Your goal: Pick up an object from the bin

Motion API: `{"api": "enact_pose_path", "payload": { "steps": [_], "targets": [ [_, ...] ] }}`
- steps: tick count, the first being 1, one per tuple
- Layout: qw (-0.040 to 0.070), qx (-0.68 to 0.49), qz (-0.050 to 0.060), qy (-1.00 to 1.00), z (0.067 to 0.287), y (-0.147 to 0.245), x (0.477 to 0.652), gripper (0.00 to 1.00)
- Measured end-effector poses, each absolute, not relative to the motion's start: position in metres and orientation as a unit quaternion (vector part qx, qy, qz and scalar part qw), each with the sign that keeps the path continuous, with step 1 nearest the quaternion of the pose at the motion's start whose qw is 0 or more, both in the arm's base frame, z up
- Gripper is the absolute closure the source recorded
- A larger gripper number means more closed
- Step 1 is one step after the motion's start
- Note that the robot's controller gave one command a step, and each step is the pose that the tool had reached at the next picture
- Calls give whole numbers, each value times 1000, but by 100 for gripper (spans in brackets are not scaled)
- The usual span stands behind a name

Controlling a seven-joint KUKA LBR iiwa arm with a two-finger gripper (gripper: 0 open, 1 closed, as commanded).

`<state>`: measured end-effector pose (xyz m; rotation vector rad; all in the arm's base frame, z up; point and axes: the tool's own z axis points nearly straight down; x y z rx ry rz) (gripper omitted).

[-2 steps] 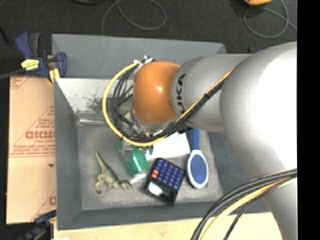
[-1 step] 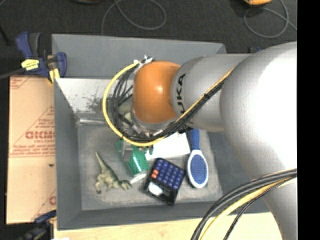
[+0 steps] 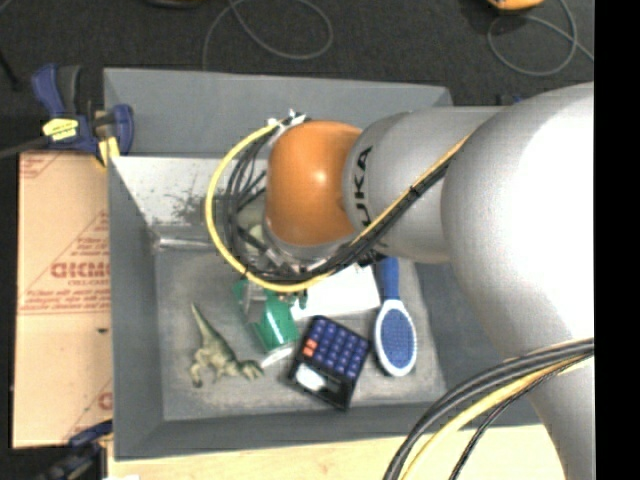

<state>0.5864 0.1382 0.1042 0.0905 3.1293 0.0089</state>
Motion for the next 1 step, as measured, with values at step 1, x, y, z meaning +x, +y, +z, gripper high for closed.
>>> {"api": "enact_pose_path", "payload": {
  "steps": [1],
  "targets": [
    [1, 29, 1, 1000, 113, 137, 585, 100]
  ]
}}
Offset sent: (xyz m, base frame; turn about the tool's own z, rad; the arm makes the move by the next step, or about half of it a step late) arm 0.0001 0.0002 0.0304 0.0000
